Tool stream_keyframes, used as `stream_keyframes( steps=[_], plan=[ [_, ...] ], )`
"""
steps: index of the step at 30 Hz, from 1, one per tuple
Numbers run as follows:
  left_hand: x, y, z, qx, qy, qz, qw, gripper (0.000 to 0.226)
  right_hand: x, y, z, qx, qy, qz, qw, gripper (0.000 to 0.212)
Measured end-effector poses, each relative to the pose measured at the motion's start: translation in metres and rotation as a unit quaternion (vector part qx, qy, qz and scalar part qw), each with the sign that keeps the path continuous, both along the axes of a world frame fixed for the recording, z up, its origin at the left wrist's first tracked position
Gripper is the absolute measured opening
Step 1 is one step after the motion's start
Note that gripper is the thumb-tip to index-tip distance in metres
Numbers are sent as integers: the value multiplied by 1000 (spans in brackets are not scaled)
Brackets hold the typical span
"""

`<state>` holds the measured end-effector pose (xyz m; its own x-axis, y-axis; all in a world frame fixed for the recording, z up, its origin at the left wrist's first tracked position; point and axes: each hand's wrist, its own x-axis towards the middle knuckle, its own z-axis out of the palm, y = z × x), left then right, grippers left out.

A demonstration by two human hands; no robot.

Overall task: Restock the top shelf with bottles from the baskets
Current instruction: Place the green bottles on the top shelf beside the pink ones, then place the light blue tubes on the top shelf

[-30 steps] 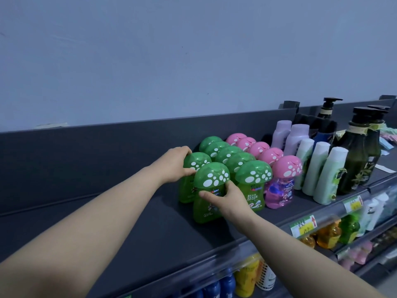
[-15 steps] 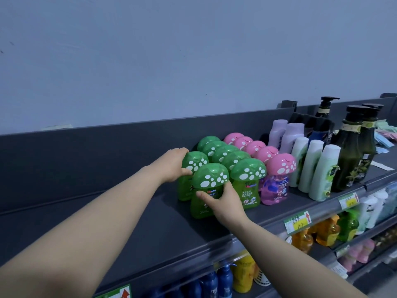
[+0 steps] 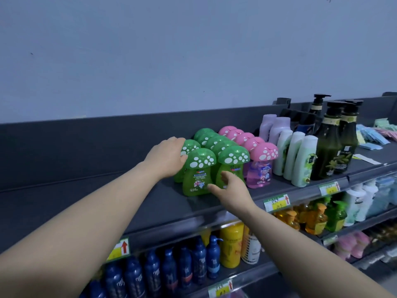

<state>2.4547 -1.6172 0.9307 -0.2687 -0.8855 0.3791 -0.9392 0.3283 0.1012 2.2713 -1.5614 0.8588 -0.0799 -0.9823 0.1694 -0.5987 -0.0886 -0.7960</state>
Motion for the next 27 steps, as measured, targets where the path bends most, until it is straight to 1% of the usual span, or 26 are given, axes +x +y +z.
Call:
stream_keyframes(
  steps=[4, 7, 9, 13, 17, 19, 22, 24, 27],
  plan=[
    [-29, 50, -12, -14, -11, -13, 1000, 47, -41, 44, -9, -10, 131, 12, 991, 65],
    [-62, 86, -35, 1, -1, -42, 999, 48, -77, 75, -26, -4, 196, 15, 981, 61],
    [-86, 109, -57, 21, -1, -64, 998, 49, -101, 94, -46, 9, 219, 18, 976, 58],
    [-134, 145, -122, 68, -10, -104, 992, 44, -147, 133, -106, 73, 230, 5, 970, 59],
    [-170, 168, -201, 150, -31, -133, 979, 37, -188, 174, -176, 147, 228, -6, 962, 48],
    [-185, 176, -239, 192, -39, -148, 969, 37, -204, 191, -213, 183, 221, -13, 958, 51],
    [-203, 186, -299, 252, -43, -165, 953, 41, -223, 214, -263, 226, 199, -28, 953, 55],
    [-217, 194, -347, 292, -63, -176, 938, 43, -234, 228, -298, 266, 186, -32, 945, 55],
    [-234, 211, -420, 371, -85, -194, 904, 46, -247, 250, -348, 317, 176, -38, 931, 52]
  ],
)
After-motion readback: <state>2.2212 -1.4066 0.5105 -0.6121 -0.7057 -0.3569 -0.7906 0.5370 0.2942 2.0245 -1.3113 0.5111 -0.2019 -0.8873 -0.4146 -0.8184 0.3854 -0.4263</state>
